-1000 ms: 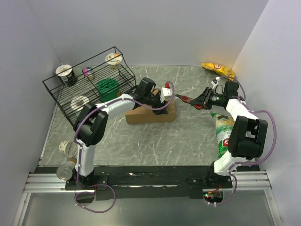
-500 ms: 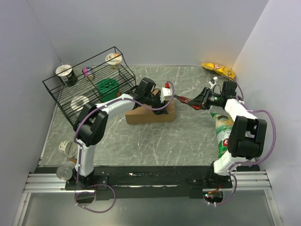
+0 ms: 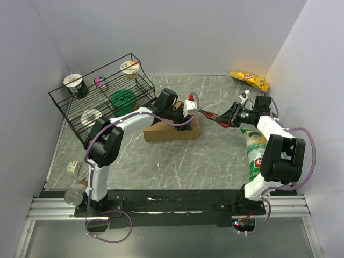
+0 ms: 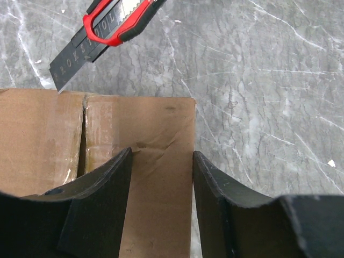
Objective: Unpack the express box
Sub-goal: Cut the express box at the center of the board.
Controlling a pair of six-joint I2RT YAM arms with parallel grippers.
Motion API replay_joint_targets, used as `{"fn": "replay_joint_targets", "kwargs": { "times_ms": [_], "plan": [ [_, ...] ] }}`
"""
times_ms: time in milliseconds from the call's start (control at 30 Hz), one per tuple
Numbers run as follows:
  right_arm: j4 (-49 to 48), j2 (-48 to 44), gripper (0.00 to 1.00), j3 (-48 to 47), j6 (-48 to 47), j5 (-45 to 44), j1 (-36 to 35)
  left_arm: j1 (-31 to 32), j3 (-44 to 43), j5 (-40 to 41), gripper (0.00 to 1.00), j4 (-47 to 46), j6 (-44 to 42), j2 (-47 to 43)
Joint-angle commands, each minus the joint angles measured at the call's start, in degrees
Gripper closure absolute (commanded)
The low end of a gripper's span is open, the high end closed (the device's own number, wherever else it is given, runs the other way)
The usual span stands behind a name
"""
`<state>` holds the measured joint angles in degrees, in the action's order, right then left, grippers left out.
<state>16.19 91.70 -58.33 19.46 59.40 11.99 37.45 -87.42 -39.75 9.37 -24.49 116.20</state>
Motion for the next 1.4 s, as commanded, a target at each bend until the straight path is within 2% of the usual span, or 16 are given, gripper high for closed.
{"fn": "replay_joint_targets", "kwargs": {
  "times_ms": [0, 1133, 1367],
  "plan": [
    [-3.3, -3.6, 1.00, 0.6, 1.2, -0.2, 1.6, -0.5, 1.5, 2.1, 0.49, 7.1, 1.1, 3.4],
    [3.2, 1.5, 1.00, -2.3, -3.3, 6.8, 0.8, -0.4, 1.1, 2.1, 0.49, 7.0, 1.1, 4.4],
    [7.4, 1.8, 1.00, -3.4, -6.2, 9.0, 0.8, -0.4, 1.4, 2.1, 0.49, 6.9, 1.2, 4.5]
  ]
}}
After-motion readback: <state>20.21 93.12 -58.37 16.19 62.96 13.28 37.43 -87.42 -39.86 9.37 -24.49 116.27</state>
